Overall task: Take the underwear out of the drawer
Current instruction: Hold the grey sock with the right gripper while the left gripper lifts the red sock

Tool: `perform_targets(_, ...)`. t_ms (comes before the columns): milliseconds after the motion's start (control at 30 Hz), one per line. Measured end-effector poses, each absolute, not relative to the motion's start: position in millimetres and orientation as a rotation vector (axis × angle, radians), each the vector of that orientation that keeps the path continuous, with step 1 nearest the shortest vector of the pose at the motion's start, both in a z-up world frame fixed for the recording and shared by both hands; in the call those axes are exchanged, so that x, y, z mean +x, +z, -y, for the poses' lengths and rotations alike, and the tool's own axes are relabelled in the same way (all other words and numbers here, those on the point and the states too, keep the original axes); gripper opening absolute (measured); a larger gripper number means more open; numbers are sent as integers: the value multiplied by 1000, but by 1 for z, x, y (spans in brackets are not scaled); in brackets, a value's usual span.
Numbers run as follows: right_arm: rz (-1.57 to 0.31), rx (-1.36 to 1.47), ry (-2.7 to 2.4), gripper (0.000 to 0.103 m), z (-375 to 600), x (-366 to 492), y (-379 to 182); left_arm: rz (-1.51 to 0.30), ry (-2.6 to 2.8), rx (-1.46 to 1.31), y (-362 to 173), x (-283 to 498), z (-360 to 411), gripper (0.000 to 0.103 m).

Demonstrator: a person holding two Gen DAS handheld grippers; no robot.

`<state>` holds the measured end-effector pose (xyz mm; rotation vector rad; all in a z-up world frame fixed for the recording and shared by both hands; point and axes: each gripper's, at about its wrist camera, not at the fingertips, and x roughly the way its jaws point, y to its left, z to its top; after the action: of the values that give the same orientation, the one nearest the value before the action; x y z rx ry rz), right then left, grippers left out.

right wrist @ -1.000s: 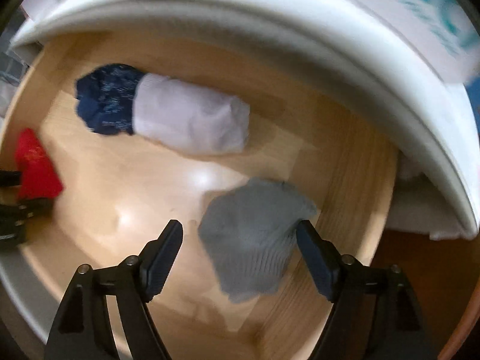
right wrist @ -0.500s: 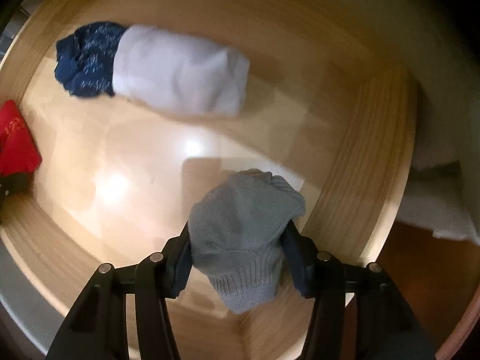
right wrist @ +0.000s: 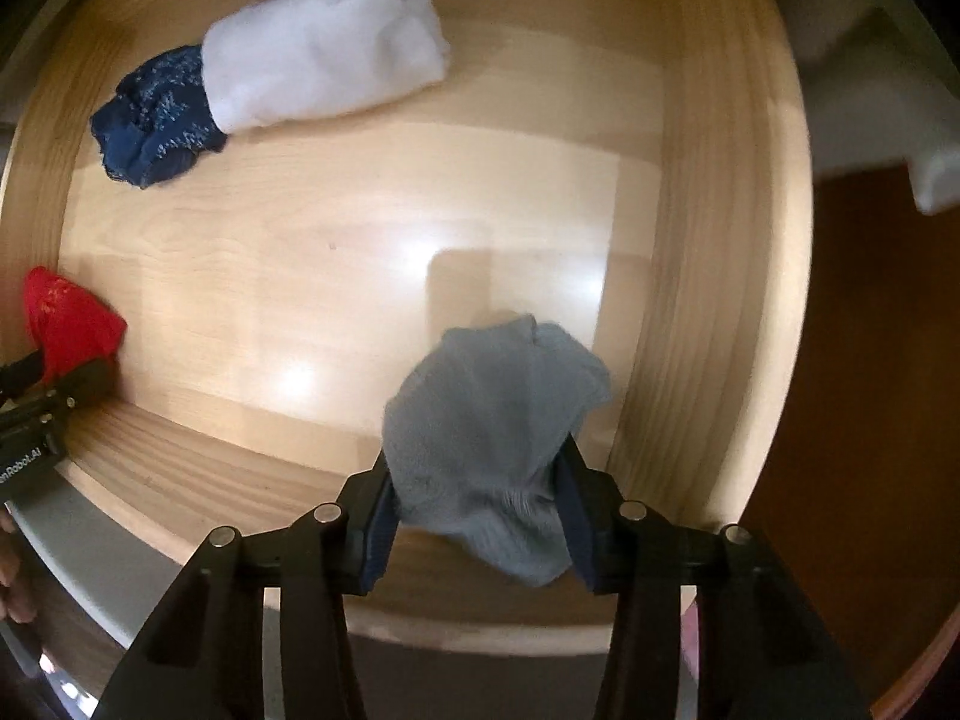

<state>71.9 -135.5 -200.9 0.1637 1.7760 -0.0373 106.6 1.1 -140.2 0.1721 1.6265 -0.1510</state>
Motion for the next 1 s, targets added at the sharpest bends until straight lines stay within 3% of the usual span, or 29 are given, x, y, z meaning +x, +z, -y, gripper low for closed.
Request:
perform_targets(400, -1721, 167, -91, 45, 124, 46, -203, -1694, -139, 216, -147, 110, 4, 71)
perform_targets(533, -1712, 172, -86, 45, 134, 53, -167, -1753, -109, 223, -154, 115, 8, 69)
perform_targets(767, -1694, 183, -81, 45, 140, 51, -155, -1789, -71, 208, -151, 121, 11, 49)
perform_targets(1000, -1677, 202, -78, 45, 142, 50, -153, -1767, -83, 167, -136, 122, 9, 43)
